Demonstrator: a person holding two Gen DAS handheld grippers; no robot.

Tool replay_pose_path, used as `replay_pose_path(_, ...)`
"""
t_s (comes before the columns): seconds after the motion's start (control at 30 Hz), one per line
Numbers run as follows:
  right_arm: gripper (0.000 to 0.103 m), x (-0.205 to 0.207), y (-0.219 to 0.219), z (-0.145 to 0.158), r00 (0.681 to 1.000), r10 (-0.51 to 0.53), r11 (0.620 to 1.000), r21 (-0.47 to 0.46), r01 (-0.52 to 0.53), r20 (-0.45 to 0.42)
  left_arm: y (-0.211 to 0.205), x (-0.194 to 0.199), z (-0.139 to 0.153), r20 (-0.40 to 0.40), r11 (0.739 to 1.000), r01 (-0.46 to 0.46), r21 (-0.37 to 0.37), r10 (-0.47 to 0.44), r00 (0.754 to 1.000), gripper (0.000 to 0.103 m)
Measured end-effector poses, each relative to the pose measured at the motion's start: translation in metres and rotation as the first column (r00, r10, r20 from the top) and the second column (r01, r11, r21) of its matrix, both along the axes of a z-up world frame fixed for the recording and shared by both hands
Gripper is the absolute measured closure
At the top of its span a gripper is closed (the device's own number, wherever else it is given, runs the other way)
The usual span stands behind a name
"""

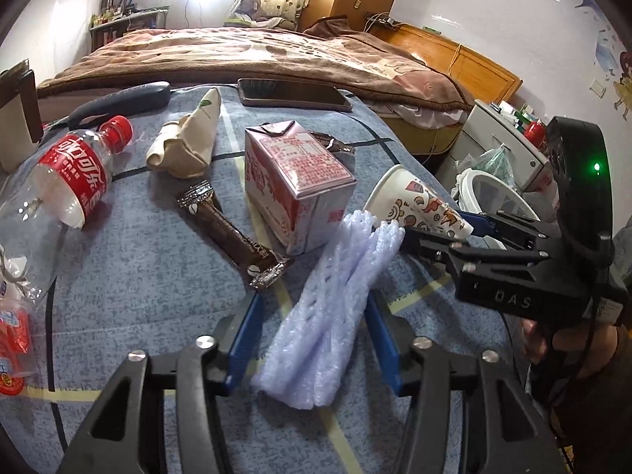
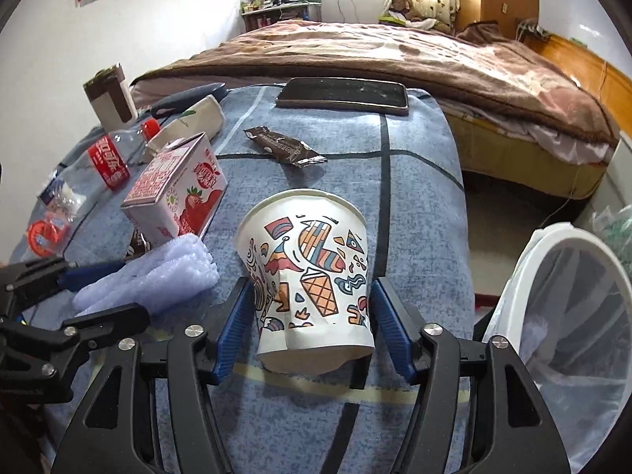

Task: Collect trash
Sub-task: 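Grasp the remaining white foam net with the left tool, then carry the cup and foam net over the bin and release both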

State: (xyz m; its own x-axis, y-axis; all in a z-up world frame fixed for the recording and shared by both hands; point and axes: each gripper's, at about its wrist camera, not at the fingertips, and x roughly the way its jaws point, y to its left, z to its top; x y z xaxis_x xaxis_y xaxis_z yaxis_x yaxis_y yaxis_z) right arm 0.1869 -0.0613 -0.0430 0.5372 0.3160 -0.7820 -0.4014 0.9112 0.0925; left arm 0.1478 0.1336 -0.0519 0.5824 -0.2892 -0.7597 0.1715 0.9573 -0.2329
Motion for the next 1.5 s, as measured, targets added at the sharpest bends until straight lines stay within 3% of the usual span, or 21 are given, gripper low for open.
replay_pose_path(0.1,0.048,-0.002,-0.003,0.001,1.000,-0.004,1.000,0.022,0.003,0.004,-0.001,0.001,0.001,-0.005,1.000,-0.012,0.004,0.012,1.000,0.063)
replay_pose_path(0.3,0.053,-0.004,-0.003,0.002,1.000,-0.007,0.999,0.038,0.006,0.019,-0.006,-0.004,0.002,-0.011,0.999,-0.030,0.013,0.030,0.999,0.075)
replay_pose_path(0.57,0.054,-0.016,-0.011,0.009,0.999,-0.012,0.997,0.082,0.008,0.048,-0.010,-0.018,0.010,0.000,0.997,-0.076,0.001,0.076,0.997,0.076)
replay_pose_path(0.8,0.054,-0.031,-0.034,0.019,0.995,-0.078,0.988,0.140,0.069,0.063,-0.026,-0.021,0.033,0.057,0.997,-0.073,-0.011,0.074,0.996,0.076)
replay_pose_path(1.13,0.054,-0.047,-0.076,0.042,0.974,-0.187,0.975,0.143,0.169,0.130,-0.068,-0.013,0.054,0.102,1.000,-0.009,-0.013,0.010,0.995,0.076)
replay_pose_path(1.5,0.054,-0.062,-0.143,0.058,0.920,-0.348,0.936,0.128,0.329,0.179,-0.135,0.002,0.070,0.132,0.994,0.109,-0.014,-0.106,0.985,0.076)
